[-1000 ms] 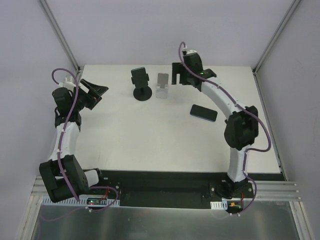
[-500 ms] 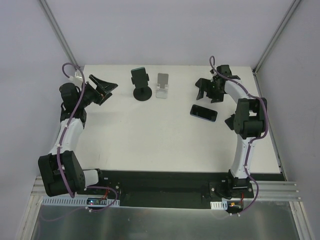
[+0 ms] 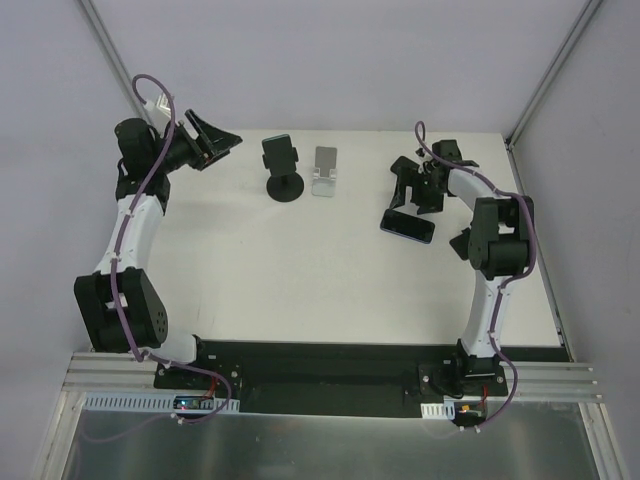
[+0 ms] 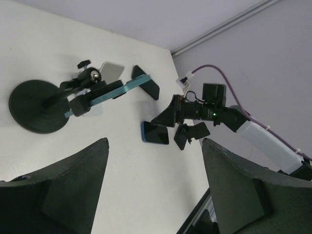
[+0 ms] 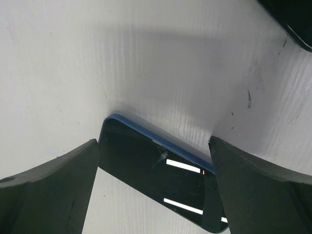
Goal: Place the phone on the phone stand
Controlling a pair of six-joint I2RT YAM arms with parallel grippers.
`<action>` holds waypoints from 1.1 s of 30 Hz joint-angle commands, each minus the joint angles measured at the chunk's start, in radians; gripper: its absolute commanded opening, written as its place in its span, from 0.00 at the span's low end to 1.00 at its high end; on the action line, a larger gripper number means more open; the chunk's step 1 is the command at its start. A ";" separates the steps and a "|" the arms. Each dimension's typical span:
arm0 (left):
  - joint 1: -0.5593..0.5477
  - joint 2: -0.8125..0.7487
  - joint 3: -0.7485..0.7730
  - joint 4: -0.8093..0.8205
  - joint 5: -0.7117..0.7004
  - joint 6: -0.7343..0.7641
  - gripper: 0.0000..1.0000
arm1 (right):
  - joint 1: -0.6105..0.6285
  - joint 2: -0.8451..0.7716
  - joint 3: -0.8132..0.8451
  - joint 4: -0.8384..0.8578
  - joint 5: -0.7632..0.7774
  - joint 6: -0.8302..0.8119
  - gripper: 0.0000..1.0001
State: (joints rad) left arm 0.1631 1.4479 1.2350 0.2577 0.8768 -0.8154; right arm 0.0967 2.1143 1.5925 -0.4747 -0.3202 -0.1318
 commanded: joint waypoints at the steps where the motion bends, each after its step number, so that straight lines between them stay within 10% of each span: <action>1: 0.003 0.029 0.003 -0.071 0.080 0.062 0.75 | -0.003 -0.053 -0.072 0.005 -0.040 0.020 0.96; 15: 0.024 -0.021 -0.081 -0.072 0.037 0.105 0.73 | 0.086 -0.344 -0.456 0.131 -0.056 0.150 0.96; 24: 0.049 -0.027 -0.088 -0.071 0.047 0.093 0.73 | 0.215 -0.243 -0.246 -0.231 0.379 0.034 0.96; 33: 0.053 -0.024 -0.091 -0.054 0.067 0.073 0.74 | 0.281 -0.148 -0.092 -0.372 0.351 -0.037 0.96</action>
State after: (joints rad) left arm 0.2066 1.4620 1.1469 0.1699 0.9092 -0.7433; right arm 0.3676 1.9320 1.4342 -0.7265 0.0402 -0.1089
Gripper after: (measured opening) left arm 0.735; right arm 0.963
